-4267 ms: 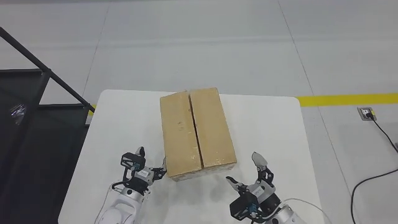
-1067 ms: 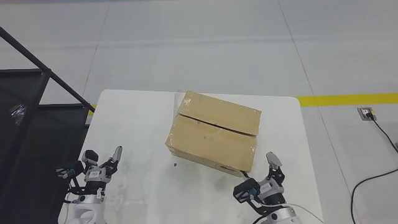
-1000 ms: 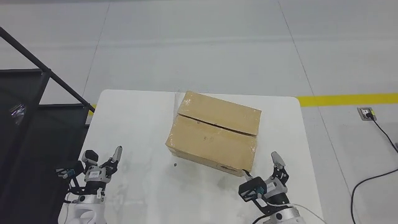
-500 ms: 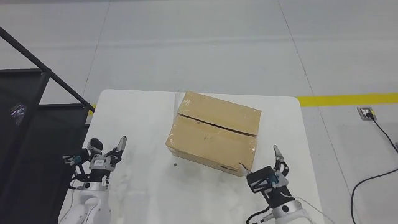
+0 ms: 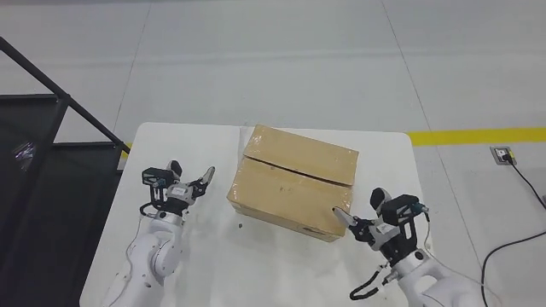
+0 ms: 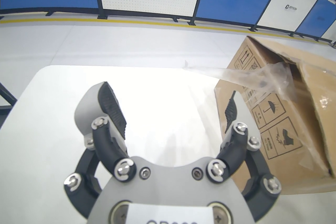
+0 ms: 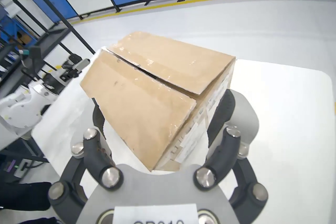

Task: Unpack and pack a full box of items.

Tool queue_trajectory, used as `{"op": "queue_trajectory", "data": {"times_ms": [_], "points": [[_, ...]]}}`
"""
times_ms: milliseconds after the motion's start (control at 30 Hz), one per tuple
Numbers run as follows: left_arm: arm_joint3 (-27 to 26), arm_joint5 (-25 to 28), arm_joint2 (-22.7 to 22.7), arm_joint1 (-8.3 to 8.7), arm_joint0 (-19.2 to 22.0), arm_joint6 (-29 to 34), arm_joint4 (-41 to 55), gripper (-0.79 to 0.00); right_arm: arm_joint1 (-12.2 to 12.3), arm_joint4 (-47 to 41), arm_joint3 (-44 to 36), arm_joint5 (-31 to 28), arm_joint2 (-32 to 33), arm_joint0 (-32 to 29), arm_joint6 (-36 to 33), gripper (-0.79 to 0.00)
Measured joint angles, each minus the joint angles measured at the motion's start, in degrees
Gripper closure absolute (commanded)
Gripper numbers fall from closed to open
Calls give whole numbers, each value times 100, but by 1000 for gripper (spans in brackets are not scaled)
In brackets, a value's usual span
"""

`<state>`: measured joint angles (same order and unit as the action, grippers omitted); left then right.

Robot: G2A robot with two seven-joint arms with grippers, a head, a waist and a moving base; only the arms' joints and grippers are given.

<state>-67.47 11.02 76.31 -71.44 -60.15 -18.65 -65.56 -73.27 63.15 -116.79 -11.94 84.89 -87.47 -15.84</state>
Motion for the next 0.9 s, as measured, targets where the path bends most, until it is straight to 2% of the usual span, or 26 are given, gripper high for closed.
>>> {"op": "queue_trajectory", "data": {"times_ms": [100,200,300,367,433,500,900], "points": [[172,39,-203,-37,120,-87,-189,-785,-10,-527,186,151,255,144,-193,-785],[259,29,-351,-65,139,-215,-373,-785,28,-2214,490,-242,659,400,-835,-785],[281,84,-427,-83,92,-318,-413,-785,90,-4321,976,-625,1111,644,-1783,-785],[266,118,-430,-85,46,-357,-420,-785,91,-4925,981,-622,1106,645,-1991,-785],[220,148,-430,-83,-29,-397,-440,-785,90,-5071,958,-611,1078,636,-1786,-785],[156,192,-428,-79,-104,-428,-463,-785,89,-4804,957,-610,1077,635,-1695,-785],[-505,542,-224,-2,-654,-355,-566,-785,105,-4617,1020,-586,1032,675,-1742,-785]]}}
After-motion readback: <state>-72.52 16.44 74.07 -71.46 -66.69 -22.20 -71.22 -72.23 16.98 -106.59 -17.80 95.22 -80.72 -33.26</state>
